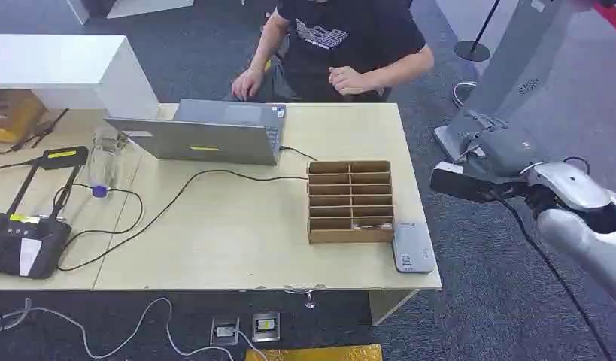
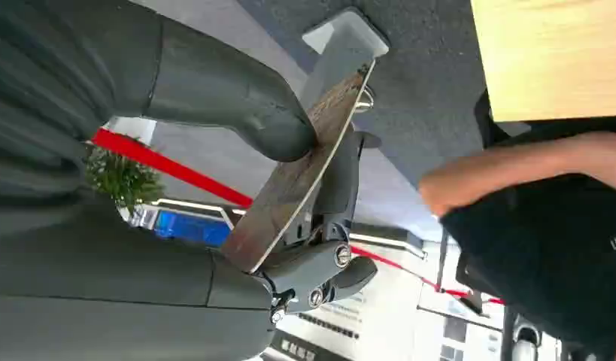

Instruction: Pass the card to the sensor for recognition and then transmit it.

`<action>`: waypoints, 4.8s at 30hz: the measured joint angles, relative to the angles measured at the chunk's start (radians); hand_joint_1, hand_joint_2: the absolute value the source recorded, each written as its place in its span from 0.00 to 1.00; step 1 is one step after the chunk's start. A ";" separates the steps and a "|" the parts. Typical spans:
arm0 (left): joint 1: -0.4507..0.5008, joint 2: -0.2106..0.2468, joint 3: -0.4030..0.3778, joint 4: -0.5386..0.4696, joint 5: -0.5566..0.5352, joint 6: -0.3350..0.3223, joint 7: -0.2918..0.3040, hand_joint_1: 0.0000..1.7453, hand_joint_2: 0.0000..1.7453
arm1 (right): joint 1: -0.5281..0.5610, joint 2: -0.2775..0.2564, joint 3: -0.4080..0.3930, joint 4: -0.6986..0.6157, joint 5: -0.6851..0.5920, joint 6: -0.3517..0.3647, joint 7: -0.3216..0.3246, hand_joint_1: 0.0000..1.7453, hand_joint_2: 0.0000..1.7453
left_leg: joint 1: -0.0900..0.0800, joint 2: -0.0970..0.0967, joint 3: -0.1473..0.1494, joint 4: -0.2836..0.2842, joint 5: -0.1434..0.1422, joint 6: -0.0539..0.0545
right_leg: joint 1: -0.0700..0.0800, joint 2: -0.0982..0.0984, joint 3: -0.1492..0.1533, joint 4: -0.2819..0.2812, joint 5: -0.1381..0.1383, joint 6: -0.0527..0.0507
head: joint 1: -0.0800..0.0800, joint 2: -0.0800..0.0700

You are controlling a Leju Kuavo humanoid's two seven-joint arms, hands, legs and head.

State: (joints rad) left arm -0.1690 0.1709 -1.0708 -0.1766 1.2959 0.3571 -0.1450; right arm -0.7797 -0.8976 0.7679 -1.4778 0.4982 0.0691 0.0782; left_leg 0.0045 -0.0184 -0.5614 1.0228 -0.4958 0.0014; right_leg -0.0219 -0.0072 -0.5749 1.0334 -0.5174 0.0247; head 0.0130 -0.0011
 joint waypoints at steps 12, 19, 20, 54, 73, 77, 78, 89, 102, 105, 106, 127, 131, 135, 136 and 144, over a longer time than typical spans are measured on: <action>0.000 0.000 0.000 0.000 -0.005 0.000 0.000 0.00 0.00 | 0.137 -0.004 0.006 -0.001 -0.077 -0.084 0.027 1.00 1.00 | 0.000 0.000 0.000 0.000 0.000 0.000 | 0.000 0.000 0.000 0.000 0.000 0.000 | 0.000 0.000; 0.000 0.000 0.000 0.000 -0.006 0.003 0.000 0.00 0.00 | 0.213 0.014 0.011 0.000 -0.105 -0.137 0.029 1.00 1.00 | 0.000 0.000 -0.001 0.000 0.000 0.000 | 0.000 0.000 0.000 0.000 0.000 0.000 | 0.000 0.000; 0.000 0.000 0.000 0.000 -0.005 0.003 0.000 0.00 0.00 | 0.224 0.022 0.013 0.000 -0.104 -0.145 0.029 1.00 1.00 | 0.000 0.000 -0.001 0.000 0.000 0.000 | 0.000 0.000 0.000 0.000 0.000 0.000 | 0.000 0.000; -0.001 -0.010 0.000 0.000 0.003 0.023 0.011 0.00 0.00 | 0.411 0.276 -0.004 0.130 -0.073 -0.253 -0.005 1.00 1.00 | 0.000 0.001 0.001 0.000 0.000 0.000 | 0.000 0.002 0.000 0.000 0.000 -0.001 | 0.000 0.000; -0.001 -0.009 0.000 0.000 0.005 0.031 0.015 0.00 0.00 | 0.467 0.295 -0.056 0.150 -0.092 -0.282 -0.010 1.00 1.00 | 0.000 0.003 0.003 0.000 0.000 -0.001 | 0.000 0.004 0.001 0.000 0.000 -0.001 | 0.000 0.000; 0.000 -0.009 0.000 0.000 0.007 0.032 0.015 0.00 0.00 | 0.471 0.284 -0.072 0.155 -0.100 -0.290 -0.017 1.00 1.00 | 0.000 0.003 0.003 0.000 0.000 -0.001 | 0.000 0.004 0.001 0.000 0.000 -0.001 | 0.000 0.000; 0.000 -0.009 0.000 0.000 0.008 0.033 0.015 0.00 0.00 | 0.473 0.284 -0.073 0.156 -0.100 -0.290 -0.018 1.00 1.00 | 0.000 0.004 0.003 0.000 0.000 -0.001 | 0.000 0.005 0.001 0.000 0.000 -0.001 | 0.000 0.000; 0.000 -0.009 0.000 0.000 0.010 0.036 0.015 0.00 0.00 | 0.477 0.275 -0.128 0.125 -0.081 -0.276 -0.013 1.00 1.00 | 0.000 0.004 0.002 0.000 0.000 0.000 | 0.000 0.004 0.001 0.000 0.000 -0.001 | 0.000 0.000; 0.000 -0.009 0.000 0.000 0.009 0.020 -0.001 0.00 0.00 | 0.332 0.245 -0.298 -0.040 -0.135 -0.120 0.035 1.00 1.00 | 0.000 0.003 0.002 0.000 0.000 -0.001 | 0.000 0.004 0.001 0.000 0.001 -0.001 | 0.000 0.000; -0.001 -0.009 0.000 0.000 -0.005 0.007 -0.002 0.00 0.00 | 0.311 0.245 -0.319 -0.052 -0.122 -0.127 0.027 1.00 1.00 | 0.000 0.003 0.001 0.000 0.000 -0.001 | 0.000 0.004 0.001 0.000 0.000 -0.001 | 0.000 0.000; -0.001 -0.009 0.000 0.000 -0.009 0.001 -0.002 0.00 0.00 | 0.301 0.246 -0.321 -0.053 -0.113 -0.133 0.025 1.00 1.00 | 0.000 0.003 0.001 0.000 0.000 -0.001 | 0.000 0.004 0.001 0.000 0.000 -0.001 | 0.000 0.000; -0.005 -0.010 0.000 0.000 -0.032 -0.014 -0.002 0.00 0.00 | 0.180 0.393 -0.279 0.064 0.041 -0.166 -0.086 1.00 1.00 | 0.002 0.002 -0.001 0.000 0.000 -0.001 | 0.001 0.002 0.000 0.001 0.000 -0.001 | 0.000 0.000; -0.009 -0.011 0.000 0.000 -0.040 -0.014 0.000 0.00 0.00 | 0.158 0.450 -0.255 0.132 0.116 -0.200 -0.111 1.00 1.00 | 0.002 0.002 -0.001 0.000 0.000 -0.001 | 0.002 0.002 0.000 0.001 0.000 -0.001 | 0.000 0.000; -0.017 -0.011 -0.001 0.000 -0.050 -0.013 0.010 0.00 0.00 | 0.122 0.523 -0.231 0.220 0.163 -0.238 -0.146 1.00 1.00 | 0.003 0.003 0.000 0.000 0.000 -0.002 | 0.003 0.004 0.000 0.001 0.000 -0.001 | 0.000 0.000; -0.021 -0.011 -0.001 0.000 -0.050 -0.013 0.011 0.00 0.00 | 0.114 0.540 -0.227 0.242 0.169 -0.245 -0.151 1.00 1.00 | 0.003 0.002 0.000 0.000 0.001 -0.002 | 0.003 0.003 0.000 0.001 0.000 -0.001 | 0.000 0.000; -0.030 -0.012 -0.005 -0.001 -0.057 -0.011 0.019 0.00 0.00 | 0.054 0.633 -0.202 0.391 0.183 -0.272 -0.175 0.90 1.00 | 0.003 0.002 0.000 0.000 0.001 -0.003 | 0.003 0.003 0.000 0.001 0.000 -0.001 | 0.000 0.000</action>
State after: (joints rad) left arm -0.1995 0.1591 -1.0761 -0.1774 1.2390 0.3456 -0.1259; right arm -0.7257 -0.2644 0.5657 -1.0865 0.6809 -0.2030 -0.0965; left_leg 0.0077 -0.0164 -0.5617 1.0224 -0.4947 -0.0014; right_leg -0.0188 -0.0046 -0.5751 1.0343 -0.5171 0.0233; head 0.0130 -0.0011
